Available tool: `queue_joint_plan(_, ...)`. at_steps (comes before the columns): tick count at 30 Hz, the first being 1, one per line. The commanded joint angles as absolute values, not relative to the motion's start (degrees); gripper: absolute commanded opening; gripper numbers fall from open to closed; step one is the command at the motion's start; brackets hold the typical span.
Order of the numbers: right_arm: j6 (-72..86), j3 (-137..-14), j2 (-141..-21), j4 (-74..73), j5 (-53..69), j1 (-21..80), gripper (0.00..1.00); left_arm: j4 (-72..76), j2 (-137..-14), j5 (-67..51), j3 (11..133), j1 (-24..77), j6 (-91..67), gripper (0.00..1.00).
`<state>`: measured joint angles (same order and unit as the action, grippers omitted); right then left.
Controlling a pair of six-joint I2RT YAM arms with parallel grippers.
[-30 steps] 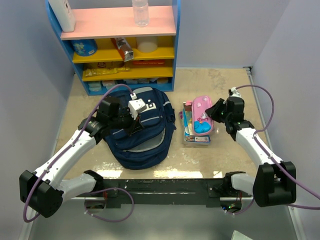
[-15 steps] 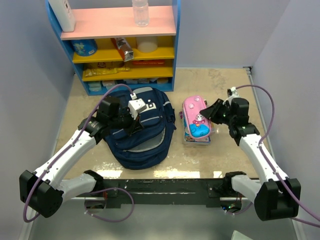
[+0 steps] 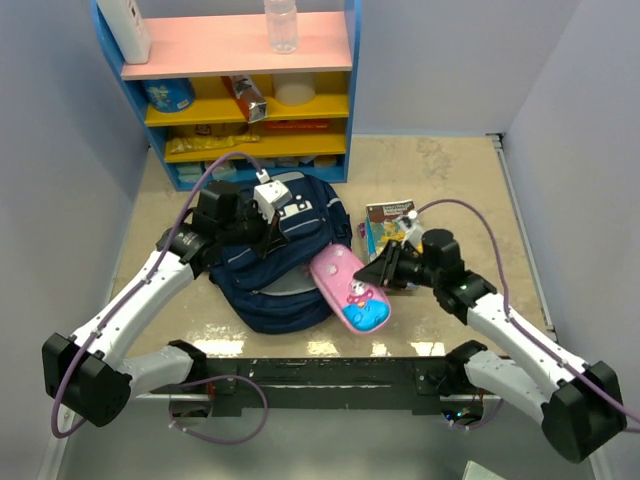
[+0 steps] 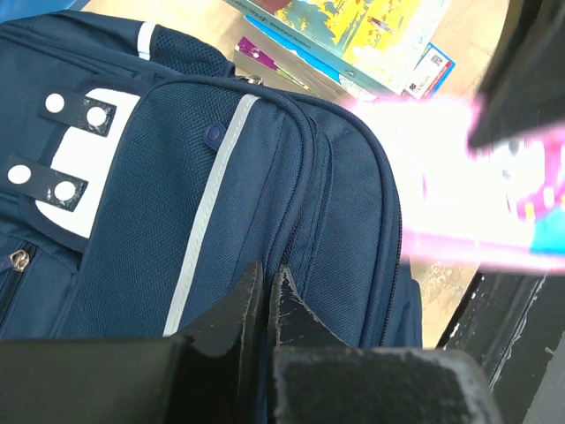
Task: Pack the student bag
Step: Place the stationery in the student bag.
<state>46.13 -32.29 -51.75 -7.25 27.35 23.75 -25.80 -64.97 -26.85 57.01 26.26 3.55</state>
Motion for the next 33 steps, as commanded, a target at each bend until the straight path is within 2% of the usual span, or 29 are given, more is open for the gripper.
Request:
queue_joint_plan(1,54.84,-30.32,-53.52,-0.26,26.02,31.46,0.00,-19.86,-63.72,-29.08,59.95,25.75,2.46,0.00)
queue_joint_plan(8,57.82,-33.83,-61.42,4.28,24.44,34.01,0.00,-23.54,-61.79,-38.57,57.13,25.75,7.29,0.00)
queue_joint_plan(15,62.22,-45.15,-80.12,14.84,16.62,39.89,0.00,-25.75,-60.21,-43.33,55.90,25.93,9.75,0.00)
queue_joint_plan(20,63.36,-50.36,-87.01,21.61,3.92,46.05,0.00,-26.89,-58.89,-43.07,55.81,25.93,10.81,0.00)
queue_joint_plan(23,66.09,-47.03,-86.84,30.74,-4.19,48.42,0.00,-27.07,-58.45,-43.07,55.55,25.93,10.72,0.00)
queue_joint_plan(27,67.15,-42.98,-87.89,40.50,-20.96,52.38,0.00,-26.98,-58.53,-43.24,55.28,25.93,10.46,0.00)
queue_joint_plan(30,69.25,-44.64,-92.80,46.13,-22.68,53.79,0.00,-26.81,-58.45,-43.50,55.28,25.93,10.11,0.00)
queue_joint_plan(33,71.46,-48.59,-99.47,50.69,-22.50,54.84,0.11,-26.72,-58.36,-43.42,55.28,25.93,9.93,0.00)
